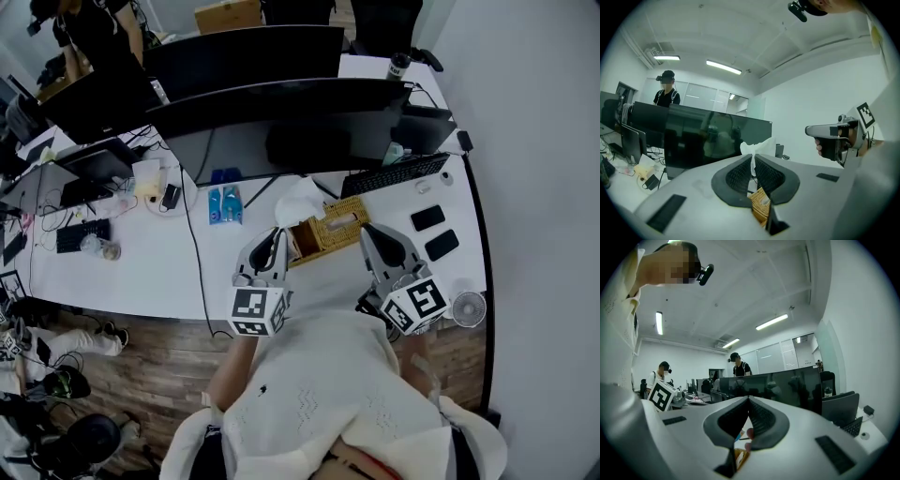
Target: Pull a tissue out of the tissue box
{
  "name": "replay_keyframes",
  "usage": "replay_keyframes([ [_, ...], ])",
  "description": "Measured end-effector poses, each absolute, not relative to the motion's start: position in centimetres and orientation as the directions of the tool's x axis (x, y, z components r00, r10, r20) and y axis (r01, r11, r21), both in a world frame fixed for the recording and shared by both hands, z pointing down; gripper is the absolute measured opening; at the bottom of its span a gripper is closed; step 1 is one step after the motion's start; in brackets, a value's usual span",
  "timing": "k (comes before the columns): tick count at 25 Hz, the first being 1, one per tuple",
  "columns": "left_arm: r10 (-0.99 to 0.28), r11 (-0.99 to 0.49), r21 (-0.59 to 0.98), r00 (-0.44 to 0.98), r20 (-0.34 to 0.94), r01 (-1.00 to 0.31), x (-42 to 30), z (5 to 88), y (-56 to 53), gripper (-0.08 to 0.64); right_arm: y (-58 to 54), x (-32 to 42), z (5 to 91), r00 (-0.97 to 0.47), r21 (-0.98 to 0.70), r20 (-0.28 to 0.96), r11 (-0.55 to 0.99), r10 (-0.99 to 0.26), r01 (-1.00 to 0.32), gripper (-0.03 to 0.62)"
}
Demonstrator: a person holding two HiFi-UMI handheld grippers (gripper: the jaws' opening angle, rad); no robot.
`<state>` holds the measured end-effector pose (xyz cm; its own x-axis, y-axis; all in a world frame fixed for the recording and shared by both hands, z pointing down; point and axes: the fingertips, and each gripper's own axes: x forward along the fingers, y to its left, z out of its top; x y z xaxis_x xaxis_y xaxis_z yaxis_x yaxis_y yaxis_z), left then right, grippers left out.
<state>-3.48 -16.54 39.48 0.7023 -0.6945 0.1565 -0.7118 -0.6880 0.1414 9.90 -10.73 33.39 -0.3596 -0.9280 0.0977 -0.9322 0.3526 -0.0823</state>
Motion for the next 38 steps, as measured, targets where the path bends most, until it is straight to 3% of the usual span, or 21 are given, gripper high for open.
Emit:
replay_keyframes([
  [38, -0.677, -0.707, 0.147, 0.722, 0.140, -0.692, -2.6, 39.2, -15.6, 0.021, -10.1, 9.0, 33.5, -0.383, -0.061, 0.112, 0.379, -0.917, -0.924, 0.000],
])
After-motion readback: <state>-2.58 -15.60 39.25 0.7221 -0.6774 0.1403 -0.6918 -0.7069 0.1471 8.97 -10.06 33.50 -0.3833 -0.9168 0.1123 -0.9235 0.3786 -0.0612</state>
